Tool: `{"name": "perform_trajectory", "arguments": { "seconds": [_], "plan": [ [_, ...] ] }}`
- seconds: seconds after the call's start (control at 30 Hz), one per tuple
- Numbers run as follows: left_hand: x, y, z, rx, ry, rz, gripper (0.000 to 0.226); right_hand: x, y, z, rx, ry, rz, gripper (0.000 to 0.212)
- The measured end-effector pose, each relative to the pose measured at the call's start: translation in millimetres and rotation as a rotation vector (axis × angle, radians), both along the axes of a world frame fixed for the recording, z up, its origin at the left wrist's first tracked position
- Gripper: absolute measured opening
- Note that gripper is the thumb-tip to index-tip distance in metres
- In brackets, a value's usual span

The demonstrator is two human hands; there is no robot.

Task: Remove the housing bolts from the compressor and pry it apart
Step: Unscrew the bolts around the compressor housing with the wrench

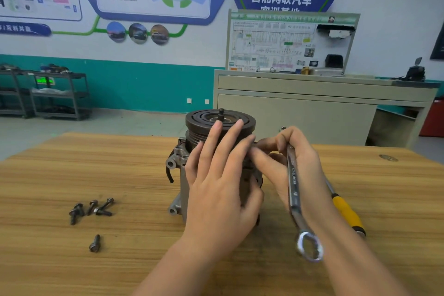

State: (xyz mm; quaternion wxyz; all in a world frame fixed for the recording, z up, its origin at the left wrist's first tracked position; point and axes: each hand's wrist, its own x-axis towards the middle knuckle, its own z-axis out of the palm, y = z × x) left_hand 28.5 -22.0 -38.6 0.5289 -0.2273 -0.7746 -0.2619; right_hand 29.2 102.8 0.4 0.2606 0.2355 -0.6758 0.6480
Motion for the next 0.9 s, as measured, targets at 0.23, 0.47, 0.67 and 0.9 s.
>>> {"name": "perform_trajectory", "arguments": {
  "seconds": [0.23,0.47,0.67,0.9],
  "plan": [
    [0.6,-1.5,0.7,0.052,-0.012,-0.023,0.054,-0.8,-0.8,-1.5,0.01,-0.012,0.007,0.04],
    [1.2,-0.7,3.3,0.083,-0.014,-0.002,0.036,-1.6,1.9,1.4,-0.038,0.009,-0.006,0.044],
    [3.1,1.3,9.5,0.171,-0.013,-0.046,0.028,7.4,2.9,9.2,-0.109,0.079,0.042,0.043],
    [2.1,-40.7,30.5,0.462,0.124,-0.023,0.017,13.3,0.1,10.0,-0.124,0.14,0.08,0.044]
  ]
}}
